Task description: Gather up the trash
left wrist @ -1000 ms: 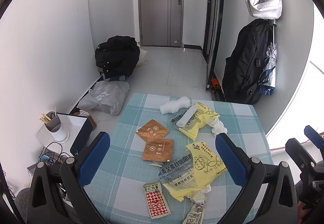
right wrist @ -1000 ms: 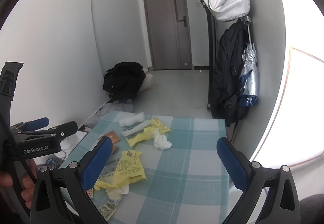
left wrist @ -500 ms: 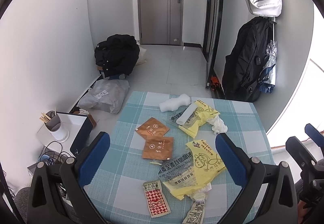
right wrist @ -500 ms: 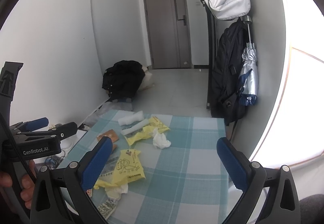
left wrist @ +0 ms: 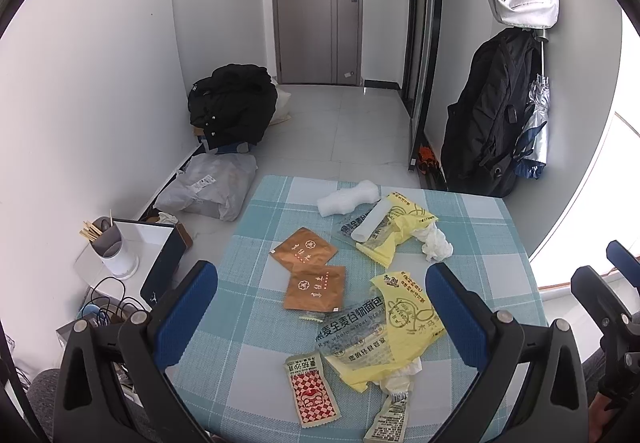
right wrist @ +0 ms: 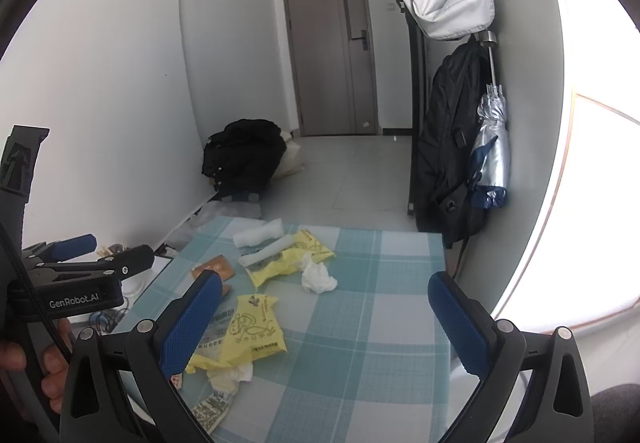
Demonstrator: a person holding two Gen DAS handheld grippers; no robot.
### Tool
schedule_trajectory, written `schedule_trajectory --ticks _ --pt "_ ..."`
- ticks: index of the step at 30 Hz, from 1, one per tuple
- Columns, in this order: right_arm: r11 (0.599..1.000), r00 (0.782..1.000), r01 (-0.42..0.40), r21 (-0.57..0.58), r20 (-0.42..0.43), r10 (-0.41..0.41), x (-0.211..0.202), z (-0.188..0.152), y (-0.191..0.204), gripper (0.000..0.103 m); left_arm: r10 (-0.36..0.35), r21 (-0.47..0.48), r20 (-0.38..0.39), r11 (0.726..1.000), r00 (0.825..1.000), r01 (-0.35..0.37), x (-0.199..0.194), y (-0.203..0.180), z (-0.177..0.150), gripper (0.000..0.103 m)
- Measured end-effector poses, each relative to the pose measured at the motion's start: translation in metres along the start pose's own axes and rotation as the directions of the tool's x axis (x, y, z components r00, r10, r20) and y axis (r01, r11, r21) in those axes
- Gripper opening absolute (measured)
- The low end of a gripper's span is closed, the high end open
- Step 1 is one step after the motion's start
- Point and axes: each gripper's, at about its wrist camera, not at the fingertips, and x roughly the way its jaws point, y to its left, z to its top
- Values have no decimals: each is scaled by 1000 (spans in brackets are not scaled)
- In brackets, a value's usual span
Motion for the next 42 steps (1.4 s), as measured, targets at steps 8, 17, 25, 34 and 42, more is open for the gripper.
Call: schedule_trajectory --ticks 8,17,25,34,42 --pt "1000 1000 -8 8 -6 8 1 -1 1 103 -22 11 -51 1000 998 22 5 13 -9 102" --pt "1000 999 -19 12 -40 20 10 -1 10 103 -74 -52 -228 997 971 64 25 48 -31 102" --pt "993 987 -93 69 -128 101 31 -4 19 103 -84 20 -366 995 927 98 41 53 -62 102" --pt "987 979 -143 72 -135 151 36 -6 31 103 -46 140 -486 982 873 130 61 31 -83 91" --pt "984 976 -143 109 -147 158 36 -4 19 103 -31 144 -515 982 857 122 73 22 -83 79"
